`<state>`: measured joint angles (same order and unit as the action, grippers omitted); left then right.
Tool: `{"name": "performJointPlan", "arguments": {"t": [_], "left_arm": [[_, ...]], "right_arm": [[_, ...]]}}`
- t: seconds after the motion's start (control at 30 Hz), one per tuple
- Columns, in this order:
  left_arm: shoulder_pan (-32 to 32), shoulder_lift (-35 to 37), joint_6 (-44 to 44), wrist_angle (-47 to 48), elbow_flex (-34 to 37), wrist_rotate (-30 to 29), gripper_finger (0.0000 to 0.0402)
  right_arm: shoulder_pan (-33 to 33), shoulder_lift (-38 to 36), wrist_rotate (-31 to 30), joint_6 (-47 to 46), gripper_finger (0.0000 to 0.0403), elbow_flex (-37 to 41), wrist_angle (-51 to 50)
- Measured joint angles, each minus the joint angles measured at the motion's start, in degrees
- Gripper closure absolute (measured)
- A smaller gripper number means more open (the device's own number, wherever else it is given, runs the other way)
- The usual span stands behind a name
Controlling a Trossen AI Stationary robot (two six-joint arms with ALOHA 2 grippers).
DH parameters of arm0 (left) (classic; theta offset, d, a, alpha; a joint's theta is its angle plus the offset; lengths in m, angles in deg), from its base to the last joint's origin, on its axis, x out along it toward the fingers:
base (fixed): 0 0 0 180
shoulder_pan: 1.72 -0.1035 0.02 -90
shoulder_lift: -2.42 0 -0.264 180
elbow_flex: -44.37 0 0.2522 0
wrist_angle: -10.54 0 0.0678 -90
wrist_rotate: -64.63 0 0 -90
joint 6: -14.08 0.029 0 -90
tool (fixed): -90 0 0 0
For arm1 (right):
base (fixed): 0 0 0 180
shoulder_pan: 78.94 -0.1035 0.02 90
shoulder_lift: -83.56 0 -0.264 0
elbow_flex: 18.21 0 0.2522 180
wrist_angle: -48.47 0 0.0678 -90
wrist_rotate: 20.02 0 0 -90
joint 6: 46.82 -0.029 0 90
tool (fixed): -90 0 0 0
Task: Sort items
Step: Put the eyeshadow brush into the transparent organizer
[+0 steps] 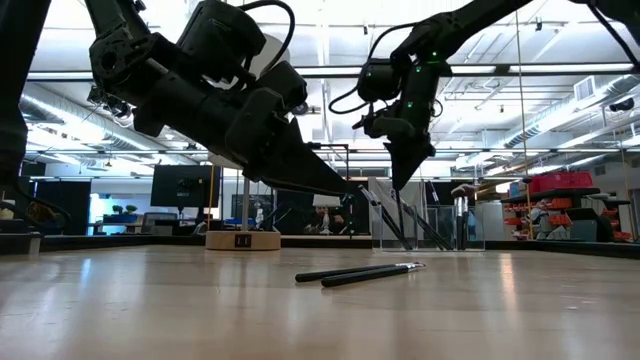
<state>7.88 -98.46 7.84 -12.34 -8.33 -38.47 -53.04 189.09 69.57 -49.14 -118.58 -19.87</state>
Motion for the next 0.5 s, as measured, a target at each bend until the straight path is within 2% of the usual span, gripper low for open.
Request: {"name": "performJointPlan", "arguments": {"t": [0.23,0.5], "left_arm": [[0.0,0.0,0.0,0.0,0.0,0.0,0.0234],[0.0,0.0,0.0,0.0,0.0,0.0,0.0234]], "right_arm": [[0.3,0.0,-0.2,0.4,0.0321,0.0,4.8],[0.5,-1.1,-0.6,1.3,0.0232,0.0,5.9]]}}
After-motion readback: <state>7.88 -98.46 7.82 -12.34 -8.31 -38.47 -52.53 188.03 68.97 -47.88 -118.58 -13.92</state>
